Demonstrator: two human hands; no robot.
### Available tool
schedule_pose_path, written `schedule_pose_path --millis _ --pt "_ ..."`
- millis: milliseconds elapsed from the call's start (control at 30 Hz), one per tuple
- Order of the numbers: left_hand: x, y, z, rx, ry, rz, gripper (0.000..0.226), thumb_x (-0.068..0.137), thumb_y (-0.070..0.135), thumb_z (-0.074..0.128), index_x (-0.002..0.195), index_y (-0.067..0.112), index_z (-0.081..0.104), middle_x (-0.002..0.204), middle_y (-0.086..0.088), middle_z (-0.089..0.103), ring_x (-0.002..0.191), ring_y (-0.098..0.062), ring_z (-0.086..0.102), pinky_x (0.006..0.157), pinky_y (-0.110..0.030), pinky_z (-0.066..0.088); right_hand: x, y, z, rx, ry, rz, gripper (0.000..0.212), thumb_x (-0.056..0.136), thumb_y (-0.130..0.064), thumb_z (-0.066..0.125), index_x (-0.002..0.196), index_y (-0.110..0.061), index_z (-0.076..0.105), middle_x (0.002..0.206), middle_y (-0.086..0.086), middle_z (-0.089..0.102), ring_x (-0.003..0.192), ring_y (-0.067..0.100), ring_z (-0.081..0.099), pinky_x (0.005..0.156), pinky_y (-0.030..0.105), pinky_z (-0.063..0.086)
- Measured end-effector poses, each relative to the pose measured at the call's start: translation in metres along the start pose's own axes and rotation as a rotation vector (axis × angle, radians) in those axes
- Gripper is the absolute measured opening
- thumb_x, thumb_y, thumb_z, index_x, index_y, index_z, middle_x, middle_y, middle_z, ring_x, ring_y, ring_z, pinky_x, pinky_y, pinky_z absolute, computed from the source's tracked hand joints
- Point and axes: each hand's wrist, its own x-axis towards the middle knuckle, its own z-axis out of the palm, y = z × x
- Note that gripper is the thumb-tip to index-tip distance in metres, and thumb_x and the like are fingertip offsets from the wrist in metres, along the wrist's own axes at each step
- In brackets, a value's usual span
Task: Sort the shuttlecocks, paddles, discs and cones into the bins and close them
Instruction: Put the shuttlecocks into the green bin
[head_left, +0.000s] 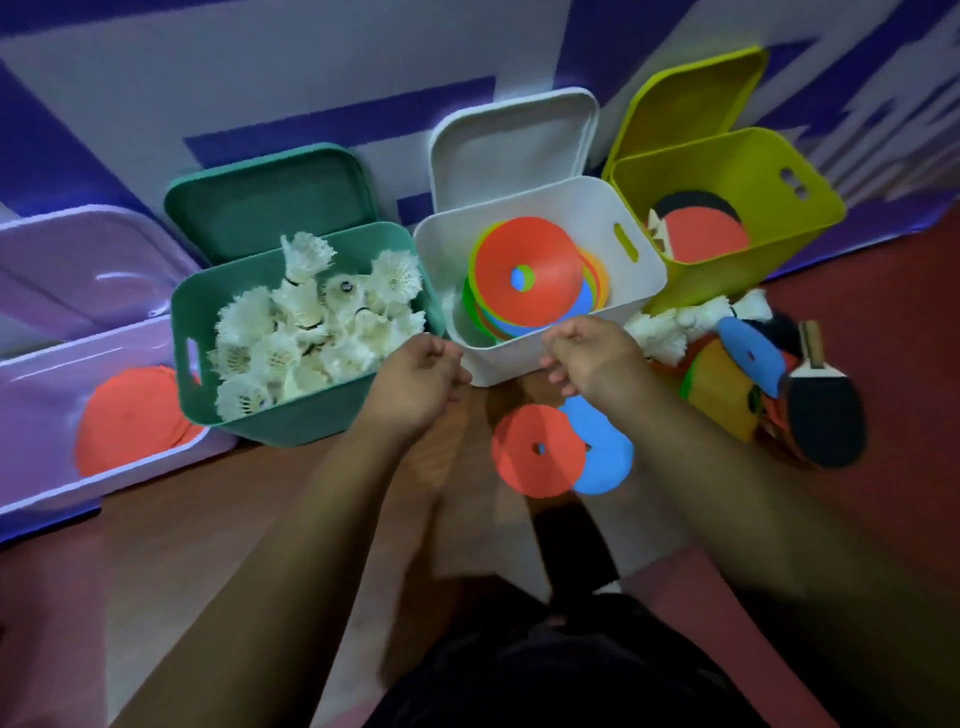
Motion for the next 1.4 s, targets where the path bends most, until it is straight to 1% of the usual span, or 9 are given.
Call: schedule_pose_path --millis 267,500,600,700,900,1000,1133,1300,1400 --pt "-0.002 -0.003 0.139 0.179 -0.371 0.025 0.013 0.106 0.014 0.051 0.105 0.01 0.063 0.087 -0.007 0.075 0.058 -0.011 0.063 0.055 -0.029 0.05 -0.015 0.086 -0.124 0.039 0.177 0.138 0.015 0.101 -0.021 0.058 0.101 -0.017 0.072 0.089 0.007 0.078 0.065 0.016 0.066 0.059 0.033 0.053" --pt "-0.007 -0.013 0.235 0.305 -0.471 -0.055 0.014 0.105 0.027 0.055 0.107 0.016 0.064 0.097 -0.006 0.078 0.065 -0.011 0.065 0.055 -0.02 0.047 -0.017 0.154 -0.197 0.009 0.216 0.242 0.02 0.098 -0.027 0.057 0.096 -0.014 0.072 0.087 0.004 0.076 0.076 0.024 0.069 0.073 0.044 0.06" --pt "-0.004 -0.019 0.266 0.341 -0.469 -0.048 0.009 0.103 0.029 0.059 0.102 0.021 0.064 0.095 -0.005 0.077 0.067 -0.013 0.067 0.06 -0.024 0.049 -0.014 0.181 -0.215 -0.192 0.111 0.268 0.017 0.091 -0.031 0.064 0.088 -0.017 0.072 0.091 0.003 0.075 0.09 0.027 0.07 0.085 0.042 0.06" --pt "0.004 -0.018 0.288 0.383 -0.404 -0.06 0.005 0.098 0.022 0.064 0.103 0.022 0.065 0.096 -0.009 0.074 0.076 -0.021 0.07 0.062 -0.032 0.054 -0.019 0.205 -0.216 -0.332 -0.058 0.201 0.035 0.089 -0.043 0.076 0.091 -0.008 0.074 0.087 0.008 0.071 0.082 0.025 0.067 0.071 0.029 0.049" --pt "0.033 -0.009 0.313 0.489 -0.183 -0.002 0.042 0.082 0.029 0.056 0.123 0.025 0.06 0.098 -0.01 0.074 0.09 -0.031 0.072 0.084 -0.05 0.059 -0.007 0.241 -0.199 -0.56 -0.177 0.297 0.063 0.064 -0.083 0.063 0.088 -0.025 0.068 0.091 -0.005 0.068 0.09 0.023 0.069 0.08 0.039 0.059" --pt "0.042 0.008 0.321 0.481 -0.078 0.099 0.046 0.084 0.031 0.058 0.13 0.03 0.051 0.102 -0.001 0.074 0.091 -0.029 0.071 0.083 -0.046 0.06 -0.01 0.242 -0.196 -0.704 -0.189 0.239 0.052 0.08 -0.073 0.065 0.105 -0.029 0.07 0.107 -0.004 0.067 0.104 0.026 0.066 0.083 0.033 0.049" --pt "0.053 0.037 0.333 0.499 -0.003 0.099 0.06 0.082 0.035 0.059 0.14 0.032 0.044 0.121 -0.011 0.07 0.099 -0.034 0.069 0.072 -0.037 0.057 -0.01 0.253 -0.193 -0.81 -0.222 0.145 0.036 0.096 -0.047 0.065 0.125 -0.027 0.07 0.131 0.001 0.066 0.122 0.031 0.064 0.09 0.036 0.048" --pt "0.068 0.038 0.34 0.632 -0.068 0.001 0.059 0.086 0.036 0.07 0.142 0.029 0.052 0.114 -0.008 0.071 0.088 -0.034 0.071 0.06 -0.043 0.06 -0.004 0.248 -0.206 -0.864 -0.284 0.068 0.029 0.099 -0.031 0.058 0.125 -0.019 0.061 0.13 0.008 0.063 0.12 0.034 0.061 0.09 0.038 0.047" --pt "0.071 0.029 0.341 0.687 -0.054 -0.011 0.041 0.089 0.04 0.068 0.123 0.017 0.069 0.111 -0.005 0.071 0.099 -0.031 0.068 0.076 -0.036 0.057 -0.001 0.241 -0.211 -0.877 -0.278 0.061 0.023 0.097 -0.023 0.055 0.118 -0.02 0.063 0.12 0.007 0.064 0.112 0.033 0.063 0.082 0.037 0.049"
